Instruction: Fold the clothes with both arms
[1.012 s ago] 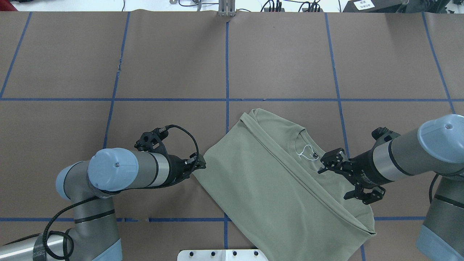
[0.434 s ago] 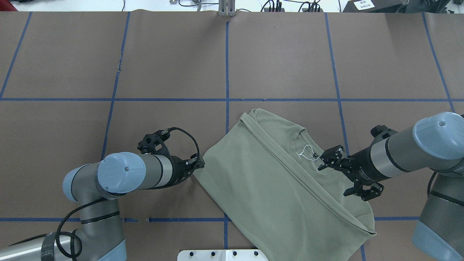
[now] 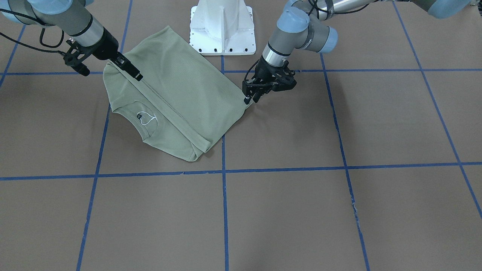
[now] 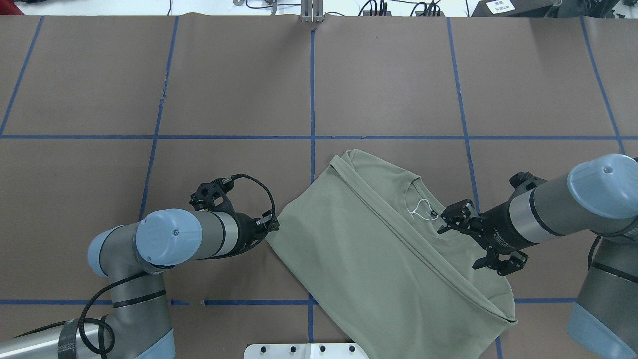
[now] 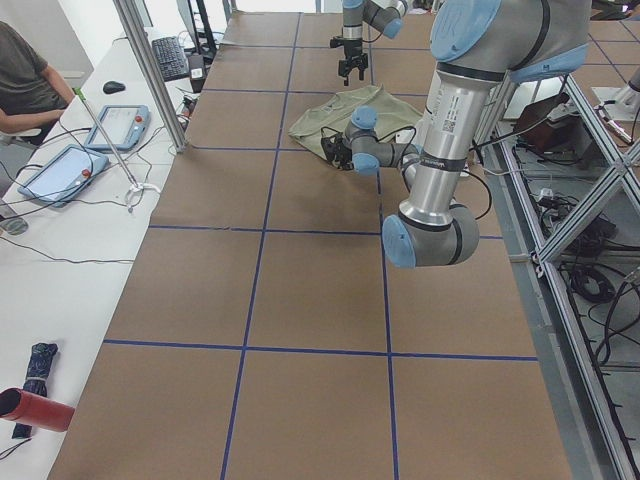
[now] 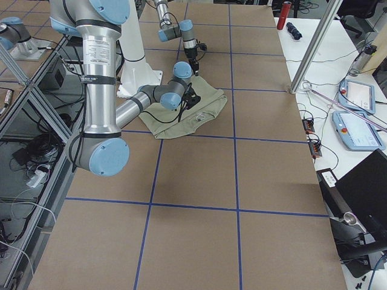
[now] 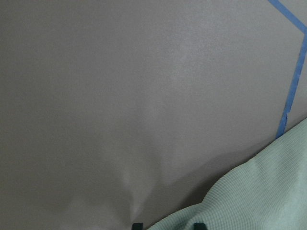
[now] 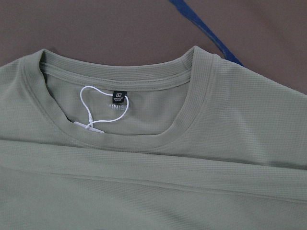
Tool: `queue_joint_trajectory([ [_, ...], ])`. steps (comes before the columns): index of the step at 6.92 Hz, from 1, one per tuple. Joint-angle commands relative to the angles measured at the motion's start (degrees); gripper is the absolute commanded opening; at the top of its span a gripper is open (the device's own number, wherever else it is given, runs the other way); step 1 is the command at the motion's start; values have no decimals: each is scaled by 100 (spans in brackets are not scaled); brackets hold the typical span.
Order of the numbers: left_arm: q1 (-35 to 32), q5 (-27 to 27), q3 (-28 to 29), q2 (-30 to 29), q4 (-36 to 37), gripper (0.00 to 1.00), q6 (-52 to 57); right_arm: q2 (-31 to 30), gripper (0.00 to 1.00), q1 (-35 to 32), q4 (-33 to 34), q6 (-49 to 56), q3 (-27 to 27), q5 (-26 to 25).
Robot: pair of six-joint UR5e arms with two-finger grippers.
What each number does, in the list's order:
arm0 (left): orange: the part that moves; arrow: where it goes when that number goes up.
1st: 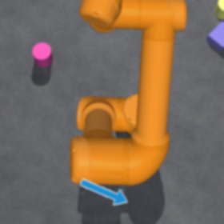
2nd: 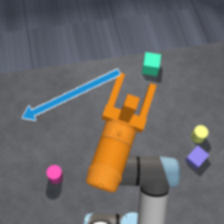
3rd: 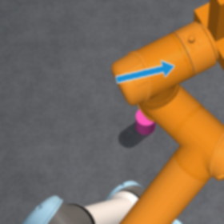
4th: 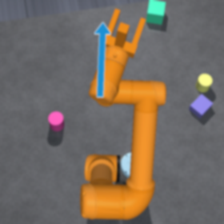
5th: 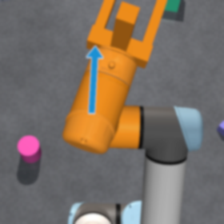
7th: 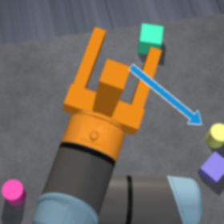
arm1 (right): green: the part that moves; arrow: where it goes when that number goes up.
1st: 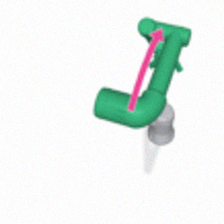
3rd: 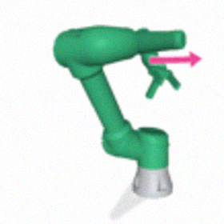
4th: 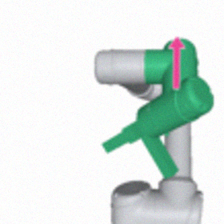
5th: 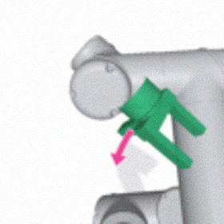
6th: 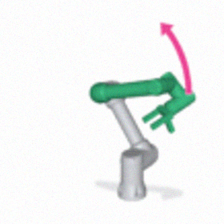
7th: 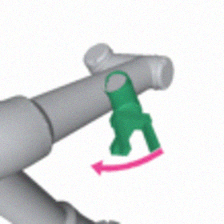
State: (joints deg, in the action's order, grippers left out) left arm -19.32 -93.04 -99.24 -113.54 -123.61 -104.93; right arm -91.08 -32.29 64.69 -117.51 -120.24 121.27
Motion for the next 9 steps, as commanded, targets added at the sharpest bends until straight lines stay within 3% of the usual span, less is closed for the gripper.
queue_joint_trajectory([
  [1,-202,-12,-42,7,13,0,382,12,100,-5,0,0,0,-24],
  [2,-612,-21,18,-2,21,0,1056,12,100,-31,0,0,9,-24],
  [3,-1321,-39,428,-219,4,0,1872,20,100,-84,0,0,9,-24],
  [5,-2134,-56,2155,-1472,-179,0,2090,134,100,-232,0,0,35,-33],
  [7,-2574,-91,4374,-2509,-1659,0,2134,319,100,-496,0,35,70,-286],
  [8,-2759,-152,4918,-2794,-1927,0,2309,450,100,-532,0,87,97,-688],
  [9,-2831,-223,5097,-2866,-1956,0,2319,538,100,-524,0,97,166,-971],
])
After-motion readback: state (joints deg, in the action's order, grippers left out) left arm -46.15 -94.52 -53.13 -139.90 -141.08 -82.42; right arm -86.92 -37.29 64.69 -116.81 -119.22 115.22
